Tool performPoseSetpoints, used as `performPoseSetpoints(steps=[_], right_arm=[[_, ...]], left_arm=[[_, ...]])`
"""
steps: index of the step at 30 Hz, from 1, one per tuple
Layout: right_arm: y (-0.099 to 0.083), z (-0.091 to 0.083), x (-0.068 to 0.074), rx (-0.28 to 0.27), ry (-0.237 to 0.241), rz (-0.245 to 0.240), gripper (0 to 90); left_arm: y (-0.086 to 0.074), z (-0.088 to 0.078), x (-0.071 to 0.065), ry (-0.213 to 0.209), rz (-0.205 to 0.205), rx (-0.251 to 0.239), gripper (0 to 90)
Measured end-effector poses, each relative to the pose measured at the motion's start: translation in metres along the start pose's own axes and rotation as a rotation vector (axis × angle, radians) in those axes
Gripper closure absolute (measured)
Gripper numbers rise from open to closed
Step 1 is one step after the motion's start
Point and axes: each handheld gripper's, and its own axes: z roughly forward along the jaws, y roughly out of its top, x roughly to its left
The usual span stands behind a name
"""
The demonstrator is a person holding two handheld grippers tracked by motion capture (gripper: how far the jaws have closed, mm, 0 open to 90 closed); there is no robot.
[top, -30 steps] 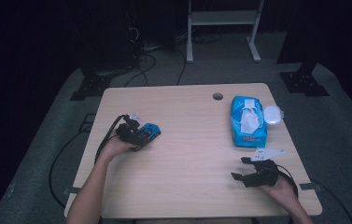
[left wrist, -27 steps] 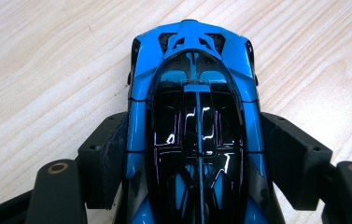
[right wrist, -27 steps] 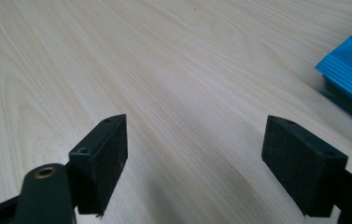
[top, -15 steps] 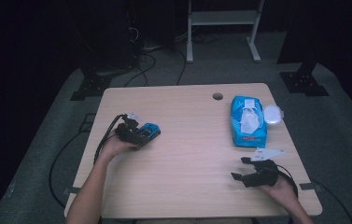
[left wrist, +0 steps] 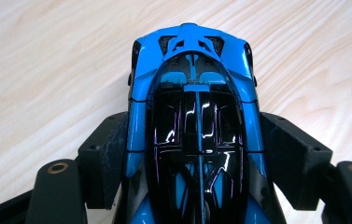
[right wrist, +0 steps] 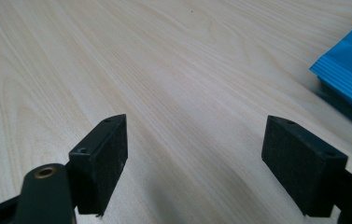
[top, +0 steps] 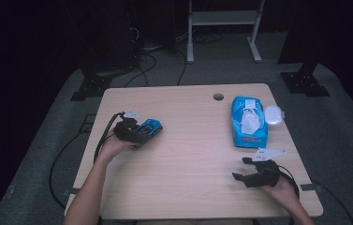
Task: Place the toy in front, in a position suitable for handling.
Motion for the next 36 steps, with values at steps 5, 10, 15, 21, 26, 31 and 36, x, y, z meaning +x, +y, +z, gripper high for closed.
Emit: performPoseSetpoints(steps=[5, 10, 15, 21, 26, 31, 36], right_arm=[[0.0, -0.001, 0.0, -0.007, -0.004, 0.001, 21.8], [0.001, -0.003, -0.001, -0.019, -0.009, 0.006, 21.8], [0.0, -0.005, -0.002, -0.026, -0.014, 0.01, 21.8], [0.0, -0.007, -0.003, -0.033, -0.02, 0.014, 21.8], [-0.001, -0.008, -0.004, -0.037, -0.025, 0.017, 21.8], [-0.002, -0.01, -0.006, -0.043, -0.03, 0.022, 21.8], [-0.002, -0.01, -0.006, -0.038, -0.031, 0.022, 21.8]], left_arm=[[0.011, -0.004, -0.021, -0.036, 0.067, -0.032, 27.6], [0.022, -0.001, -0.052, -0.099, 0.139, -0.07, 27.6], [0.027, 0.007, -0.082, -0.161, 0.201, -0.084, 27.6], [0.03, 0.018, -0.111, -0.228, 0.242, -0.1, 27.6], [0.029, 0.028, -0.128, -0.259, 0.262, -0.091, 27.6], [0.028, 0.033, -0.135, -0.271, 0.265, -0.091, 27.6], [0.027, 0.037, -0.141, -0.266, 0.287, -0.084, 27.6]])
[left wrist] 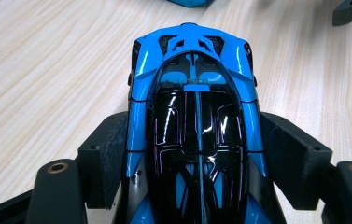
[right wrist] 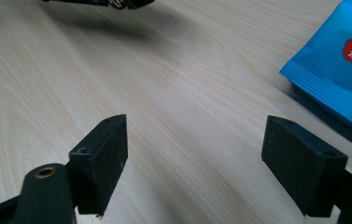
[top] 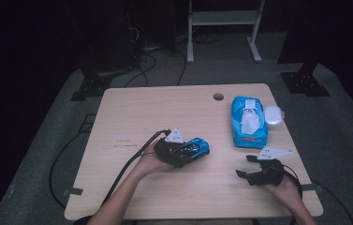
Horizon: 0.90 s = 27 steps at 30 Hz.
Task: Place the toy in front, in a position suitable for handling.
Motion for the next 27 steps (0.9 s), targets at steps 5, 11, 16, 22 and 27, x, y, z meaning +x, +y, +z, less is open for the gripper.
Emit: performPoseSetpoints(steps=[5, 11, 16, 22, 27], right_arm=[[0.0, 0.001, 0.0, 0.003, -0.003, 0.001, 21.8], [-0.001, 0.001, -0.001, 0.009, -0.004, 0.002, 21.8], [-0.001, 0.003, 0.0, 0.022, -0.001, -0.005, 21.8], [-0.001, 0.003, -0.001, 0.022, -0.003, -0.006, 21.8], [-0.001, 0.003, -0.002, 0.019, -0.003, -0.005, 21.8]], left_arm=[[-0.001, 0.007, -0.006, -0.012, 0.004, 0.0, 27.6], [-0.003, 0.015, -0.012, -0.016, 0.028, 0.022, 27.6], [-0.006, 0.024, -0.016, -0.021, 0.033, 0.036, 27.6], [-0.009, 0.032, -0.018, -0.028, 0.046, 0.061, 27.5], [-0.014, 0.035, -0.017, -0.034, 0.039, 0.057, 27.5]])
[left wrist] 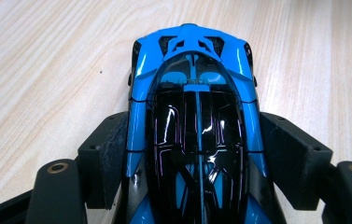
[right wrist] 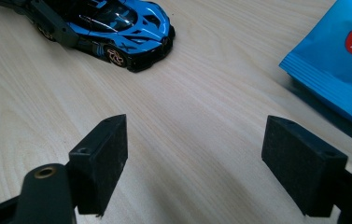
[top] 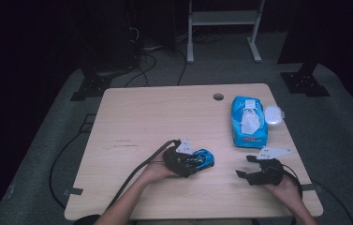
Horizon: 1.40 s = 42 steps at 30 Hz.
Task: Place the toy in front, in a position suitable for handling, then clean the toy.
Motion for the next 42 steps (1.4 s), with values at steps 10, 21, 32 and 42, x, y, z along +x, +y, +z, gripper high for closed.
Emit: performPoseSetpoints(steps=[10, 21, 32, 42], right_arm=[[0.0, 0.0, 0.0, -0.004, -0.001, 0.003, 21.8], [0.007, -0.009, -0.001, -0.047, -0.02, 0.012, 22.1], [0.039, -0.019, -0.016, -0.112, -0.038, -0.003, 21.3], [0.08, -0.02, -0.046, -0.115, -0.126, -0.031, 21.9]], left_arm=[[-0.002, -0.003, 0.001, 0.004, -0.016, -0.041, 25.4], [-0.01, -0.031, 0.01, 0.028, -0.063, -0.108, 9.0], [-0.013, -0.049, 0.016, 0.062, -0.088, -0.196, 9.0], [-0.013, -0.053, 0.015, 0.067, -0.086, -0.217, 8.9]])
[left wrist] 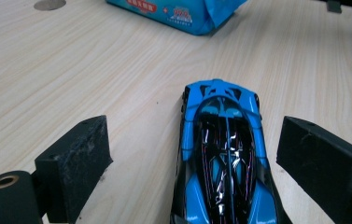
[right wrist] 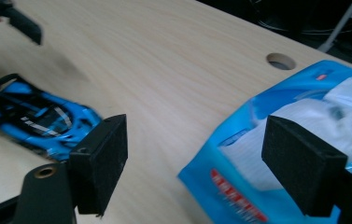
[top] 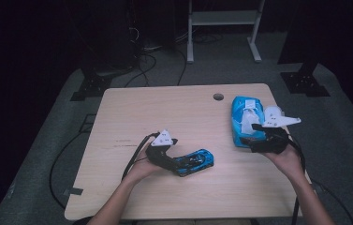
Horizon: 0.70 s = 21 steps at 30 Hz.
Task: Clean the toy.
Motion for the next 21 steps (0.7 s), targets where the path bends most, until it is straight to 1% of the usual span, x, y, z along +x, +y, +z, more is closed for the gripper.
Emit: performPoseSetpoints(steps=[2, 6, 8, 11, 14, 16, 17, 18, 21], right_arm=[[0.006, 0.004, -0.009, 0.01, -0.024, 0.002, 21.8], [0.015, 0.012, -0.025, 0.019, -0.07, 0.011, 21.9], [0.02, 0.016, -0.032, 0.024, -0.1, 0.001, 22.3], [0.024, 0.021, -0.043, 0.041, -0.137, 0.011, 22.4], [0.024, 0.025, -0.051, 0.046, -0.158, 0.029, 22.9], [0.023, 0.028, -0.055, 0.059, -0.166, 0.039, 24.8], [0.021, 0.03, -0.056, 0.064, -0.166, 0.04, 25.9], [0.02, 0.032, -0.057, 0.071, -0.169, 0.043, 26.4], [0.016, 0.04, -0.061, 0.108, -0.179, 0.054, 30.3]], left_arm=[[0.0, 0.0, 0.0, 0.001, 0.006, 0.01, 8.9], [0.0, -0.001, 0.0, 0.007, 0.007, 0.01, 9.0], [-0.001, 0.0, -0.001, 0.008, 0.004, 0.004, 9.0], [0.001, 0.0, -0.002, 0.013, 0.017, 0.01, 8.9], [0.002, 0.001, -0.007, 0.015, 0.038, 0.017, 8.9], [0.003, 0.002, -0.008, 0.013, 0.056, 0.015, 9.0], [0.004, 0.003, -0.01, 0.014, 0.055, 0.006, 9.0], [0.004, 0.004, -0.01, 0.014, 0.058, 0.008, 9.0], [0.005, 0.005, -0.011, 0.011, 0.051, 0.004, 9.0]])
